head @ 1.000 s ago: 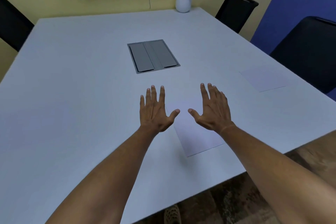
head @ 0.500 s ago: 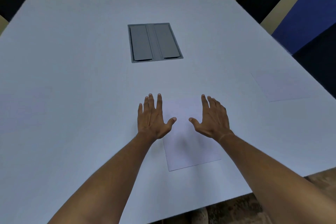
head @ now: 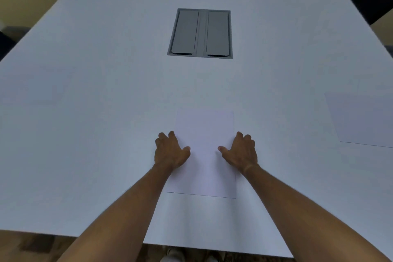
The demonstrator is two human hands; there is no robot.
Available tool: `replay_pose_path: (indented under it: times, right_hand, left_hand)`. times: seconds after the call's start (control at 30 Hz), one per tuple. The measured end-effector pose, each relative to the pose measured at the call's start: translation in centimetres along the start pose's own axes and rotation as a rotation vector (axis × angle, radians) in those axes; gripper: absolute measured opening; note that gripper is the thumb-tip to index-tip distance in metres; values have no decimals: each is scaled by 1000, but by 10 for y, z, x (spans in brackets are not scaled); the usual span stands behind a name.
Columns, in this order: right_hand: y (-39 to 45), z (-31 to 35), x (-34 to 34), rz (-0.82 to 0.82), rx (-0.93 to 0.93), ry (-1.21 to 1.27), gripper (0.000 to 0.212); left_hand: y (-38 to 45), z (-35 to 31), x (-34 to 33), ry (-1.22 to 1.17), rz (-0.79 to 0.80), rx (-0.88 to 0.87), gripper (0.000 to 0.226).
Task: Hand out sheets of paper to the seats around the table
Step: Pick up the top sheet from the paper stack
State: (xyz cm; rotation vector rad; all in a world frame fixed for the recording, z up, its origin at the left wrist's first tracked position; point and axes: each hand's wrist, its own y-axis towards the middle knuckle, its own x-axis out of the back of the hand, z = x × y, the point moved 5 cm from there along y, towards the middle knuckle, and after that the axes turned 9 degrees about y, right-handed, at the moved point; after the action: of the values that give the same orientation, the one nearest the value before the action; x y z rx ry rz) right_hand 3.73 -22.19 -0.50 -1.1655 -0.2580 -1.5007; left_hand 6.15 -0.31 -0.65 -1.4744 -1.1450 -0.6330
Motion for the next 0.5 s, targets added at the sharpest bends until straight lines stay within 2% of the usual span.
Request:
replay_pose_path:
  times: [0.17,0.5]
  right_hand:
    - [4,-13,-11,74,-87,109,66]
    - [9,-7,-15,70,-132,186,68]
  left_hand:
    - [0,5,-16,-59,21,119,71]
    - [9,9,-21,-125,-2,156,58]
